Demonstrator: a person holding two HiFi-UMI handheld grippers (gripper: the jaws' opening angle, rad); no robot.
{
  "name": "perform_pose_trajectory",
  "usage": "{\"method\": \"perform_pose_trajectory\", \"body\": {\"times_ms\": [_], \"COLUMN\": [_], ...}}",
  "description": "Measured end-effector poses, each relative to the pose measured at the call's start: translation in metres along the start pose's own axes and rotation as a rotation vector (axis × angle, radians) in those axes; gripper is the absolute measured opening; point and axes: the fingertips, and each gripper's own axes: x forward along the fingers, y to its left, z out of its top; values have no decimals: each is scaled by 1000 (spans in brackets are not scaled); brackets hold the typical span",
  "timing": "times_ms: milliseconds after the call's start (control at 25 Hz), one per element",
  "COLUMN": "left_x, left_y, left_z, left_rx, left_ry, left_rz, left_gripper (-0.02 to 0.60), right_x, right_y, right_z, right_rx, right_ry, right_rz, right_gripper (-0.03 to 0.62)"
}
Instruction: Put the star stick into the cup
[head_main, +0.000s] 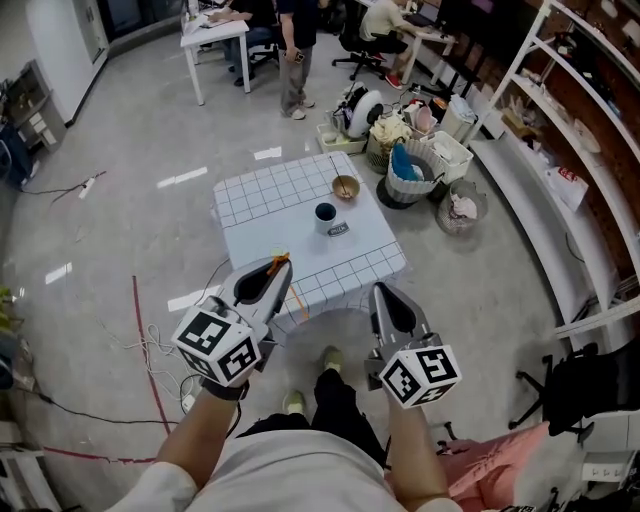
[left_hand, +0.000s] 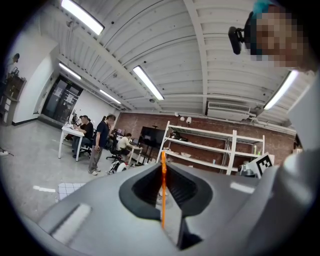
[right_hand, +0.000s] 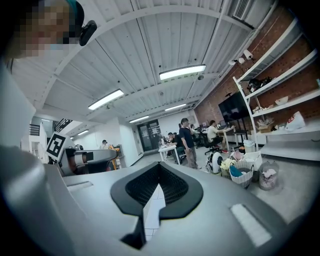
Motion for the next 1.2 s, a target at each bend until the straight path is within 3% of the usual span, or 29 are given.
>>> {"method": "perform_pose_trajectory", "body": {"times_ms": [720, 1200], "left_x": [166, 265], "left_y": [111, 181], "left_z": [-8, -32], "left_rx": [-53, -78], "left_ry": [-1, -30], "left_rz": [119, 225], "left_gripper": [23, 23], "right_x": [184, 282], "right_y": [-115, -182], "right_z": [8, -21], "right_rx": [53, 96], "right_ry": [93, 189], "right_rz": [124, 216], "right_gripper": [12, 12]}}
